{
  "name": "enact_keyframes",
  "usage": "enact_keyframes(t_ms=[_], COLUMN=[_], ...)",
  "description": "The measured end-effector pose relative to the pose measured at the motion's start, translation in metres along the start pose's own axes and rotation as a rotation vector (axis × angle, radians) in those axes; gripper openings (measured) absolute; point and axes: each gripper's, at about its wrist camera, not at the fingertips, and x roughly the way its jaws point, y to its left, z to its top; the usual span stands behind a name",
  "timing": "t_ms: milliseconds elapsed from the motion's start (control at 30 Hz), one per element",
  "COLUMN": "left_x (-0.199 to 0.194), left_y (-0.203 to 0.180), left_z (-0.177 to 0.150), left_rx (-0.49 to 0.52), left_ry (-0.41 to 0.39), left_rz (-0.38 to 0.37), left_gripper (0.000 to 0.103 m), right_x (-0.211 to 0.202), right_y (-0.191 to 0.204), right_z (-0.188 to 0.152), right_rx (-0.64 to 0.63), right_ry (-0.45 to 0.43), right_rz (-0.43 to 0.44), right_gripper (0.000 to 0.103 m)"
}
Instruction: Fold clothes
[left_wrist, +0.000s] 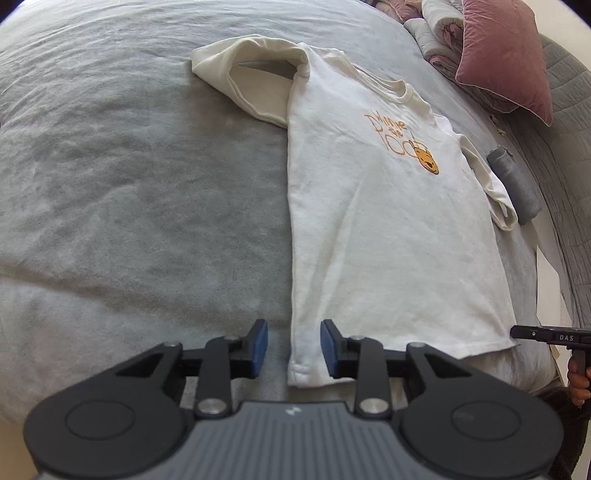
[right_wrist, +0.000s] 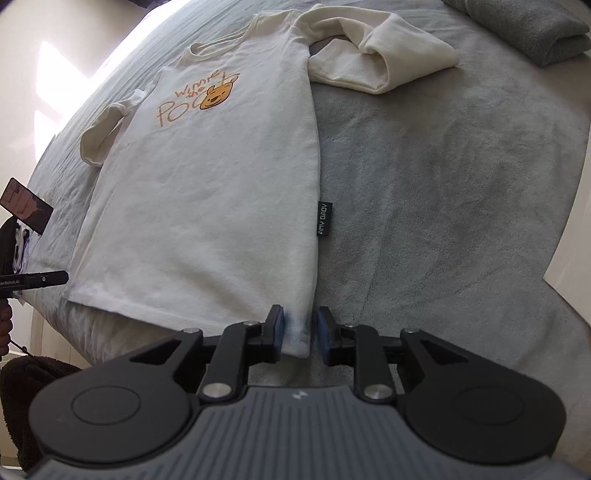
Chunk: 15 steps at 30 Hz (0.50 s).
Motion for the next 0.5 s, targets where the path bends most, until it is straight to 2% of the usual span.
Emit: enact_keyframes(t_ms=[33, 67, 200, 300, 500], left_x=[0.000, 0.000, 0.005, 0.012, 0.036], left_y=[0.001, 0.002, -0.003, -0.005, 0.009], left_z=[0.003, 0.007, 0.027, 0.045, 0.087], left_rx=[-0.012, -0.024, -0.020, -0.020, -0.102], left_ry=[-0.011, -0.023, -0.077, -0.126, -0.204], left_rz=[0.000, 0.000, 0.038, 0.086, 0.150], left_gripper=[0.037, 0.039, 0.041, 0.047, 0.049], right_x=[-0.001, -0.002, -0.003, 0.000, 0.011], right_y=[-0.002, -0.003, -0.012, -0.017, -0.014], right_z=[0.003, 0.006, 0.023, 0.037, 0.070], right_rx=[0.003, 0.006, 0.053, 0.094, 0.118], right_ry=[-0.011, -0.023, -0.066, -0.094, -0.150], right_rz=[-0.005, -0.010, -0.016, -0.019, -0.011], right_gripper=[0.041, 0.042, 0.042, 0.042, 0.042])
